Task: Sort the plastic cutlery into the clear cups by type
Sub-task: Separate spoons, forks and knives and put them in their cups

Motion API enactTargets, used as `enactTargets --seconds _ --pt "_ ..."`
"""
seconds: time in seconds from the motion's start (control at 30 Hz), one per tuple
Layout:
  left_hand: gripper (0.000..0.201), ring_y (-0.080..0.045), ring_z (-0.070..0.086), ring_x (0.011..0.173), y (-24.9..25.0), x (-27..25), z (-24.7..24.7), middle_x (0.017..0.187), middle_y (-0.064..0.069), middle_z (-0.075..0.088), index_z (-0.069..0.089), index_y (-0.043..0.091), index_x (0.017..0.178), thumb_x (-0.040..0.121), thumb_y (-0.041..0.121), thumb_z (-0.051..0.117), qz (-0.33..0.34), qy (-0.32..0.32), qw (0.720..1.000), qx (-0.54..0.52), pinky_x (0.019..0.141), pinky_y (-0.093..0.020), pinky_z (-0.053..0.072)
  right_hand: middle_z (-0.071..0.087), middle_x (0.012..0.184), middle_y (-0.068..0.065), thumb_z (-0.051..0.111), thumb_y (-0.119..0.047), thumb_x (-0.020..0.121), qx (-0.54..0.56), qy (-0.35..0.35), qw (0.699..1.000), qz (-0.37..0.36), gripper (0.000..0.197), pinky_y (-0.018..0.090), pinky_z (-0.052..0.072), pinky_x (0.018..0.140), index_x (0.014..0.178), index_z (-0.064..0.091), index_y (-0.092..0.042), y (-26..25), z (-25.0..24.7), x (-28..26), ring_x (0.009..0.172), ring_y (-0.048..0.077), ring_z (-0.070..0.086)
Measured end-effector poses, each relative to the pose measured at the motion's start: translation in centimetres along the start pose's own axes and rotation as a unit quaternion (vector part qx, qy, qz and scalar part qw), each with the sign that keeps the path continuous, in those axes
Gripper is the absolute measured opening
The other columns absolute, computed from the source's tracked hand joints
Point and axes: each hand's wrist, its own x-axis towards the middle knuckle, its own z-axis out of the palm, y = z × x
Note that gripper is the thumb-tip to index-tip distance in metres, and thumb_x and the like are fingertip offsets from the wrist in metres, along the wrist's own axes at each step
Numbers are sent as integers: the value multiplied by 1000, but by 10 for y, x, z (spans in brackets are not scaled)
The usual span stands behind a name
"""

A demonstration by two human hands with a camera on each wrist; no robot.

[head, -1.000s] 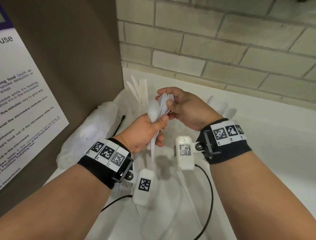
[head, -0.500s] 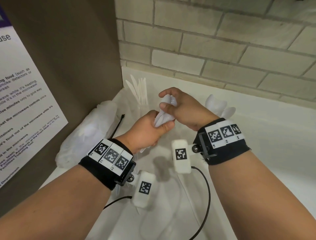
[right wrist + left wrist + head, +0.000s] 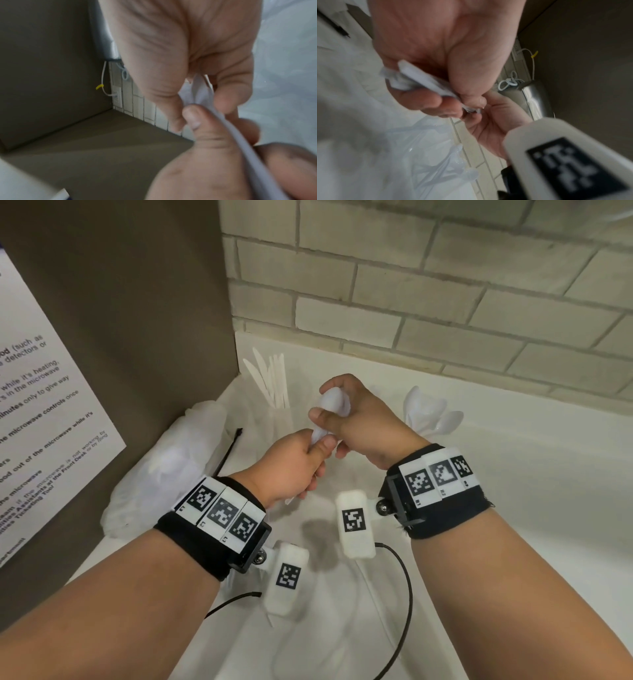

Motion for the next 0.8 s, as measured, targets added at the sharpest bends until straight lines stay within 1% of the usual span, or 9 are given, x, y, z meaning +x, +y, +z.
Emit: enactTargets --seconds 0.17,0.27,0.37,0.47,0.53,0.63,0.7,0.77,0.8 --pt "10 -14 55 62 2 -5 4 75 -2 52 52 18 100 97 27 51 12 -97 995 -9 67 -37 54 58 96 12 61 -14 92 -6 28 999 -20 23 31 49 53 110 48 -21 4 -13 -9 70 27 61" --pt "21 -11 52 61 3 -4 8 78 -4 48 46 10 112 99 26 48 -17 -120 993 14 60 -32 53 57 102 17 58 -10 93 34 29 999 -21 30 30 50 52 117 46 -23 5 -22 -16 74 29 63" --pt "15 -14 43 61 7 -5 17 76 -6 44 44 12 104 100 27 44 -5 -117 993 25 52 -28 42 61 91 13 57 -9 93 43 38 998 -29 31 30 49 53 116 46 -26 7 -24 -22 84 40 67" --pt "14 -11 51 60 8 -5 26 75 -2 51 47 18 94 98 31 48 15 -110 993 36 58 -33 51 62 86 12 58 -9 92 -7 81 996 -37 24 29 46 51 107 48 -24 7 -28 -29 83 39 65" --pt "30 -16 63 77 7 -4 29 91 -2 59 49 14 113 93 36 56 23 -100 994 44 76 -41 57 62 90 11 59 -10 91 -39 108 992 -47 24 29 48 55 103 47 -27 4 -36 -30 84 31 66" --pt "76 -19 59 100 2 1 24 117 -1 55 33 14 143 83 45 67 -9 -60 986 158 87 -29 47 61 94 12 58 -11 90 -88 188 976 -68 24 38 54 66 100 46 -30 -6 -62 -30 85 30 64" --pt "68 -13 54 95 -2 -1 24 121 -1 54 43 19 137 81 46 70 -7 -86 962 259 84 -23 41 53 87 -2 56 -8 90 -139 245 954 -100 24 24 49 64 103 46 -25 -13 -84 -28 75 14 57" --pt "49 -9 51 88 -5 -10 33 122 -1 52 55 26 128 83 39 70 62 -180 919 345 83 -20 40 48 92 -5 53 -1 88 -199 294 924 -142 27 5 36 59 110 49 -16 -19 -102 -26 76 4 47" --pt "43 -8 50 86 -6 -16 41 124 1 50 57 28 126 85 34 68 97 -235 897 361 82 -19 40 48 98 -3 51 2 86 -219 315 909 -165 30 2 34 61 112 50 -11 -20 -109 -24 79 4 46"
